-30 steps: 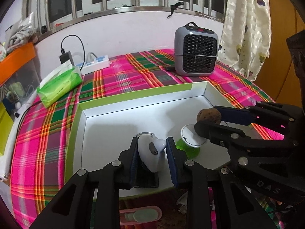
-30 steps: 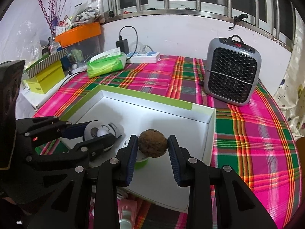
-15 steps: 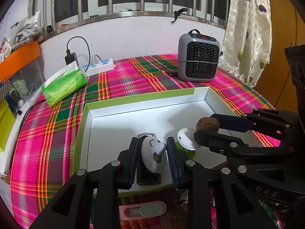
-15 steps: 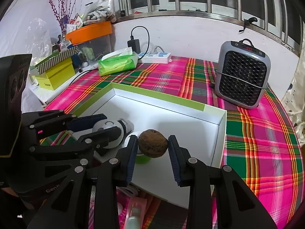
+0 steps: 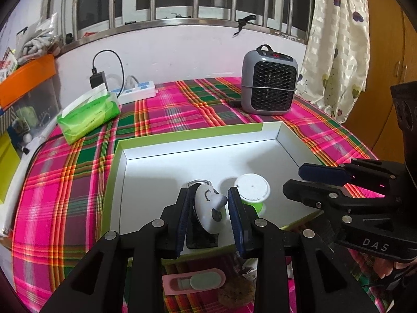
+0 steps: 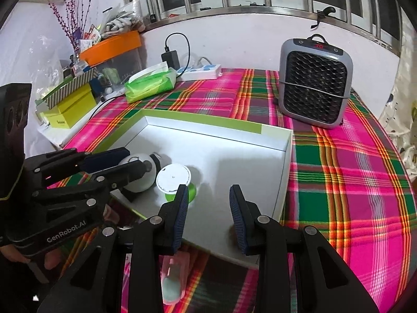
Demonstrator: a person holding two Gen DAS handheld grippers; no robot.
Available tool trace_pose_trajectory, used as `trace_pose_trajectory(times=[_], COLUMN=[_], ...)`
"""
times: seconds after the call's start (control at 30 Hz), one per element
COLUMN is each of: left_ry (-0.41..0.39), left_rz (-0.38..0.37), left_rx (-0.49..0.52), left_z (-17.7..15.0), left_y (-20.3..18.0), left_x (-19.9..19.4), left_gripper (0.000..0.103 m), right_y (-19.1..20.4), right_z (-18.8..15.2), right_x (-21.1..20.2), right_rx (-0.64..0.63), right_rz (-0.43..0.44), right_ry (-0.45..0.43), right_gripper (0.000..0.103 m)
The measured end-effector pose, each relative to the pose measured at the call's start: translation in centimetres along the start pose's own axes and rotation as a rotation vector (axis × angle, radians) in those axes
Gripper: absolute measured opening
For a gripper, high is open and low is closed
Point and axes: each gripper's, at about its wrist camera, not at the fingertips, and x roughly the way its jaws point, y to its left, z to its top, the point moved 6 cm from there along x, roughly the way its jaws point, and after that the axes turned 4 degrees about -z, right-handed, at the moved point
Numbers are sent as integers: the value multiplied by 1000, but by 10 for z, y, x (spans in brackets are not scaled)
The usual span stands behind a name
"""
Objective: Organize objects
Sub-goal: 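Carry the panda gadget and walnut into the green box and release both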
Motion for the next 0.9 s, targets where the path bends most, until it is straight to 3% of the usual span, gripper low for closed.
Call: trace_pose_trajectory(times=[0.53,0.9], left_ry=[-39,-31], left_rz=[-32,-49], left_rx=[-30,-64], left_z=[-11,-29], left_y=[-6,-2], left_x=[-28,-41], left_gripper=[28,28], right_y=[9,14], right_z=[-20,-41], right_x=[-35,-42], right_rx=[2,8], right_rz=[21,32], right_ry=[-34,-5], right_gripper=[34,34])
